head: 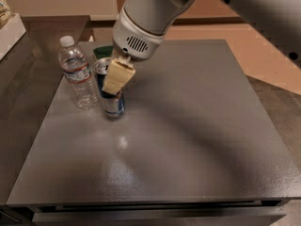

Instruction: Move redbull can near water bottle

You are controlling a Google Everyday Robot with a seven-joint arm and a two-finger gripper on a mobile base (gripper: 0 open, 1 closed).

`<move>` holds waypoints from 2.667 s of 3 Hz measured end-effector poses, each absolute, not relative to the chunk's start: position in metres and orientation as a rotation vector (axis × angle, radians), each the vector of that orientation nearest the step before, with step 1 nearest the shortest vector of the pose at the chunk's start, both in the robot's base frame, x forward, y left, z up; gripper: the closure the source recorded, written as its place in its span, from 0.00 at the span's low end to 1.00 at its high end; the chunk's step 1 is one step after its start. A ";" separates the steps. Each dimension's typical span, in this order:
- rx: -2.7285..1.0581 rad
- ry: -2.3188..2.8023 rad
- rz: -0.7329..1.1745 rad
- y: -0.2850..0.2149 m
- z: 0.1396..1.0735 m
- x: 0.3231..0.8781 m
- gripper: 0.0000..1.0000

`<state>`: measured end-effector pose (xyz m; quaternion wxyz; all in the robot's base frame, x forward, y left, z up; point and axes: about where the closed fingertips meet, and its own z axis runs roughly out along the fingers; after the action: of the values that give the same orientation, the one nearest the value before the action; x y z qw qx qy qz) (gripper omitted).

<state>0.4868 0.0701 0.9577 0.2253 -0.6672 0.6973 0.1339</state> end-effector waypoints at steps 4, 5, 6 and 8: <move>-1.859 1.950 0.325 0.109 0.925 0.513 0.82; -1.838 1.961 0.311 0.104 0.917 0.515 0.59; -1.842 1.959 0.311 0.106 0.916 0.514 0.36; -1.848 1.956 0.311 0.107 0.916 0.513 0.00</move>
Offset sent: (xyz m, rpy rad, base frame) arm 0.0274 0.0444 -0.0267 -0.0232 0.0050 -0.0014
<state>0.5127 0.1074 0.9157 0.2149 -0.6663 0.7052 0.1122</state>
